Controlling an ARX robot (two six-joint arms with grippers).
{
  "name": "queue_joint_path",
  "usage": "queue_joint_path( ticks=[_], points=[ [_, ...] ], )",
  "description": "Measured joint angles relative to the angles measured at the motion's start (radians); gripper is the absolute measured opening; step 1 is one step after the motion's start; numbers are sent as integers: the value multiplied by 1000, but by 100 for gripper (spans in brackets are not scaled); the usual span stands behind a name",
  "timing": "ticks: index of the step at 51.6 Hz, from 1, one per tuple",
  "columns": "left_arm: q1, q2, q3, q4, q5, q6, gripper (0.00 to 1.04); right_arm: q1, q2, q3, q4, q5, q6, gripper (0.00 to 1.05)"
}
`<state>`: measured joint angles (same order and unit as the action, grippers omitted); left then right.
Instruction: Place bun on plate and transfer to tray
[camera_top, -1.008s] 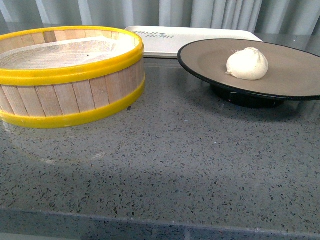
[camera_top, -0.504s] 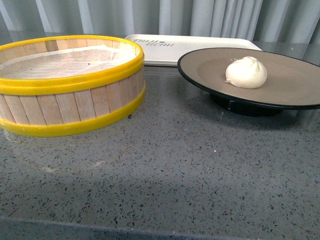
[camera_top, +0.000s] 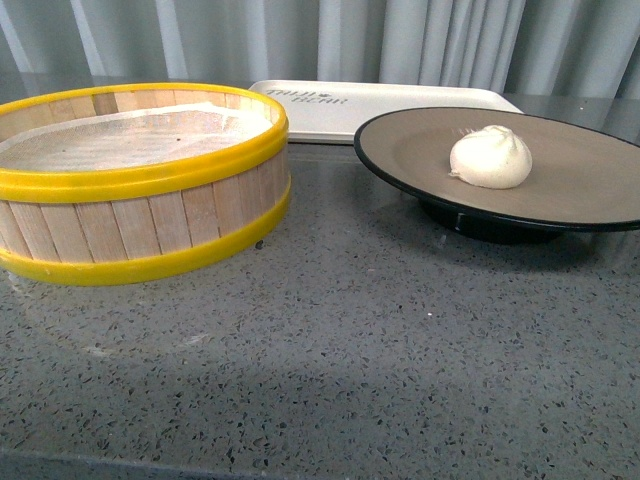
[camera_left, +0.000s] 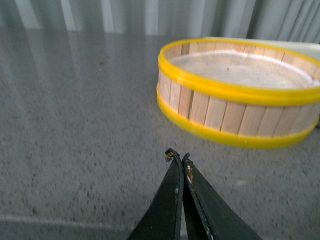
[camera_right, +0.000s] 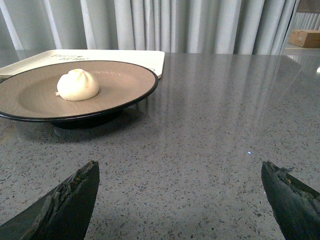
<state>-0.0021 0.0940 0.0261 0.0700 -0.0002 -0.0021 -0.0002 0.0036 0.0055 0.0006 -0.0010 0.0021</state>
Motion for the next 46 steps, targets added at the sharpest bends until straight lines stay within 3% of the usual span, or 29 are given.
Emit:
queue_joint_path(
  ticks=[11, 26, 29, 31, 33, 37, 42, 46],
  points=[
    [0, -90, 0, -69, 0, -1, 6, 0, 0, 0, 0, 0, 0, 96],
    [0, -90, 0, -69, 0, -1, 67, 0, 0, 0, 0, 1, 0, 96],
    [0, -90, 0, -69, 0, 0, 76, 26, 25, 11, -24, 103, -45, 96],
    [0, -90, 0, -69, 0, -1, 83, 38, 118, 38, 10, 256, -154, 96],
    [0, -91, 0, -69, -2, 0, 90, 16, 192, 56, 64, 293, -213, 96],
    [0, -91, 0, -69, 0, 0, 100, -68, 336, 104, 183, 246, -252, 96],
    [0, -91, 0, -69, 0, 0, 98, -235, 602, 214, 382, 74, -193, 96],
    [0, -91, 0, -69, -1, 0, 98, -320, 772, 303, 447, -34, -91, 96]
  ],
)
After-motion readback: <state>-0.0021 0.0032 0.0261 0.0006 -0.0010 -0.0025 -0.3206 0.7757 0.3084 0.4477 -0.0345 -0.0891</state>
